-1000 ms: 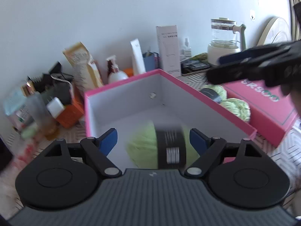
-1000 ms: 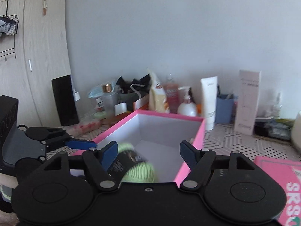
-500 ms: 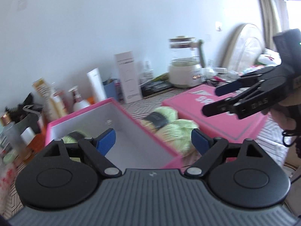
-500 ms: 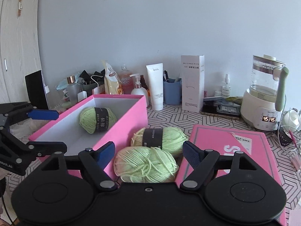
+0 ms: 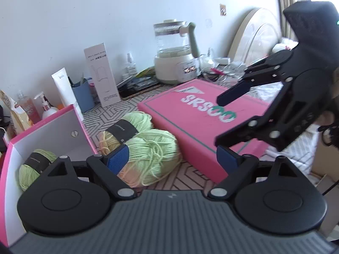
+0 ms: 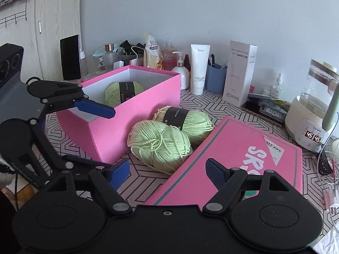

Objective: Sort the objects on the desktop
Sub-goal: 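Move the right tool to a green yarn ball beside the box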

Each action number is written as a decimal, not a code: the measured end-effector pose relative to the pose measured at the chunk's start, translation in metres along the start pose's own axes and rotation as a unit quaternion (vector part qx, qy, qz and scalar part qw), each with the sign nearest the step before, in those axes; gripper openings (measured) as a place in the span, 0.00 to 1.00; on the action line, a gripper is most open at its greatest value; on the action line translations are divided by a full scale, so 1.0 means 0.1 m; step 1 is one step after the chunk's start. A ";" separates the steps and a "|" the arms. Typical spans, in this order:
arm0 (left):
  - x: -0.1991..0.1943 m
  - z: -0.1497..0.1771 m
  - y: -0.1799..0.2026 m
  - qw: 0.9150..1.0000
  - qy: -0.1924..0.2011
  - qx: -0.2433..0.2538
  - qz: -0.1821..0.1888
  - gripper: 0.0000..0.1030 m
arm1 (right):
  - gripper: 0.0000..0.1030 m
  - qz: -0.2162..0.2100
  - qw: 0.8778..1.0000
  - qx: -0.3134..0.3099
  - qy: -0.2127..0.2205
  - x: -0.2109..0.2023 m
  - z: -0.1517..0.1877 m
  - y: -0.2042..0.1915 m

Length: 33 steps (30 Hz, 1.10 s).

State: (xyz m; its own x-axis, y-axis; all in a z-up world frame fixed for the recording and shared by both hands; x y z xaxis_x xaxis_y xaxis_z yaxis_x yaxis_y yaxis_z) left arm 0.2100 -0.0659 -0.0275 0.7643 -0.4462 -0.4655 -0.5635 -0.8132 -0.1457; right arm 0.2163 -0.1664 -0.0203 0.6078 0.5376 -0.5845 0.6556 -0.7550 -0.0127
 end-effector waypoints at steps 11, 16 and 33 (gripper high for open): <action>-0.22 0.00 -0.15 0.997 0.034 0.016 -0.074 0.89 | 0.81 -0.069 0.993 -0.069 -0.064 0.69 -0.18 -0.07; -0.18 0.03 -0.28 0.997 0.016 0.017 -0.074 0.89 | 0.81 -0.084 0.988 -0.094 -0.093 0.93 -0.20 -0.10; -0.22 0.15 -0.59 0.997 0.009 -0.055 -0.056 0.90 | 0.81 -0.068 0.981 -0.114 -0.139 1.53 -0.10 -0.07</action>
State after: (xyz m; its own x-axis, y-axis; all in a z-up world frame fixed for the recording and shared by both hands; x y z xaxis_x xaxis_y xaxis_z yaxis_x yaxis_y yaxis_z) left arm 0.2217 -0.0025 -0.0219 0.8269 -0.3563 -0.4351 -0.4374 -0.8937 -0.0993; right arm 0.3087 -0.0755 -0.1017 0.3829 0.4809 -0.7888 0.8246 -0.5629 0.0571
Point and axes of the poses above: each gripper's, at about its wrist camera, not at the fingertips, and x roughly the way its jaws point, y to its right, z to its underside, the point moved 9 cm from there along x, roughly the way its jaws point, and after that the axes turned 4 degrees about y, right-handed, at the moved point
